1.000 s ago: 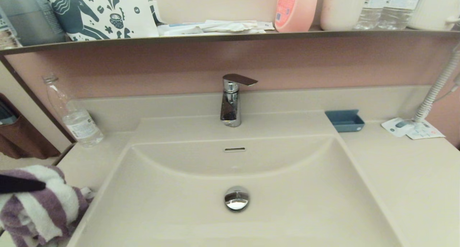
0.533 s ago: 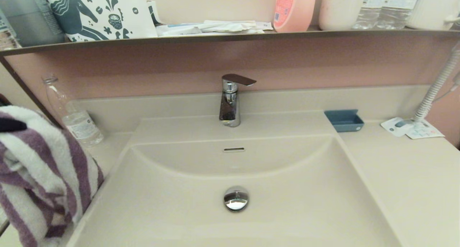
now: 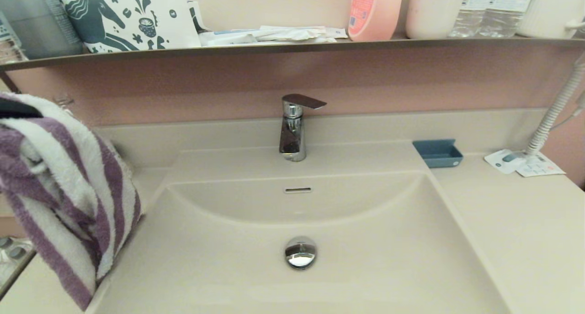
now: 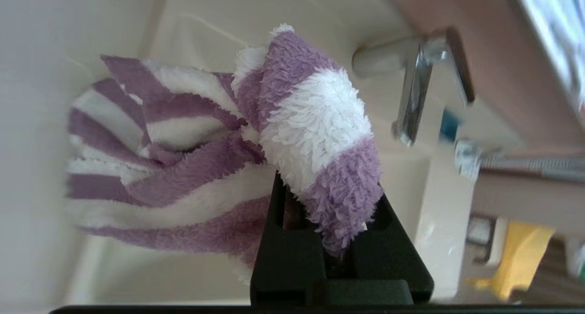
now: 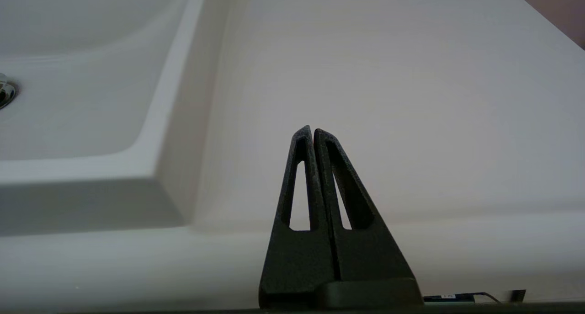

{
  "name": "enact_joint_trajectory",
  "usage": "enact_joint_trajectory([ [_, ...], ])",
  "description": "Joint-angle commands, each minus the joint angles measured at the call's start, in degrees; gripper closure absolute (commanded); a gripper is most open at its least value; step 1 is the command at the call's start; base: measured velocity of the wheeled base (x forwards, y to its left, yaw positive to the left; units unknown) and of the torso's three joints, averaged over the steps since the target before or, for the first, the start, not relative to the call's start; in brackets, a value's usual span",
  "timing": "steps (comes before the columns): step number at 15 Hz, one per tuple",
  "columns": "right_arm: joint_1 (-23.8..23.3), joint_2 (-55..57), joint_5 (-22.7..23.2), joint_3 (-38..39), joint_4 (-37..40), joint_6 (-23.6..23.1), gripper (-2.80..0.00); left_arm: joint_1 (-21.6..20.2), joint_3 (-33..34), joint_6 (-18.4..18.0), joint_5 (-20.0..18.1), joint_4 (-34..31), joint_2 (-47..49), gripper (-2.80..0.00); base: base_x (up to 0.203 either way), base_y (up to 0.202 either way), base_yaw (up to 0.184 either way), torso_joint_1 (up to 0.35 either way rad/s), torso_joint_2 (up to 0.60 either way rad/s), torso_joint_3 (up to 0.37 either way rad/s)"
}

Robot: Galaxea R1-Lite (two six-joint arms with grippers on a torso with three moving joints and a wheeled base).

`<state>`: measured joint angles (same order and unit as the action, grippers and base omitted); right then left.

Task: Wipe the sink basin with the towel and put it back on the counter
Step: Pick up the cloth, then wipe the sink

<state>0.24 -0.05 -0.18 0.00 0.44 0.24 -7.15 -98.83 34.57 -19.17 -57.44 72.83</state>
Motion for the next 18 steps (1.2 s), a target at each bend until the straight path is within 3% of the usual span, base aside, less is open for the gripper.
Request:
enact_joint_trajectory([
  [1,0.02,0.05,0.01,0.0,0.0,0.02,0.0,8.85,2.94,5.1,10.82,6.06,1.54,0.0,0.0,0.0,0.0,0.0,0.0,0.0],
  [4,0.02,0.05,0.01,0.0,0.0,0.02,0.0,20.19,2.99,9.03,21.26,11.89,4.7,0.0,0.0,0.0,0.0,0.0,0.0,0.0],
  [6,0.02,0.05,0.01,0.0,0.0,0.02,0.0,27.74,-0.73,11.0,32.14,12.42,10.4,0.0,0.0,0.0,0.0,0.0,0.0,0.0],
  [7,0.02,0.05,0.01,0.0,0.0,0.02,0.0,31.66,-2.23,12.7,35.85,11.45,12.28,0.0,0.0,0.0,0.0,0.0,0.0,0.0],
  [10,0.02,0.05,0.01,0.0,0.0,0.02,0.0,42.52,-3.31,18.8,39.54,3.94,13.42,0.0,0.0,0.0,0.0,0.0,0.0,0.0],
  [12,0.02,0.05,0.01,0.0,0.0,0.02,0.0,47.87,-3.41,21.04,42.97,1.27,13.19,0.0,0.0,0.0,0.0,0.0,0.0,0.0],
  [13,0.02,0.05,0.01,0.0,0.0,0.02,0.0,49.31,-3.74,20.82,45.48,0.06,12.41,0.0,0.0,0.0,0.0,0.0,0.0,0.0],
  [18,0.02,0.05,0.01,0.0,0.0,0.02,0.0,49.52,-9.9,13.92,49.54,-1.58,9.01,0.0,0.0,0.0,0.0,0.0,0.0,0.0],
])
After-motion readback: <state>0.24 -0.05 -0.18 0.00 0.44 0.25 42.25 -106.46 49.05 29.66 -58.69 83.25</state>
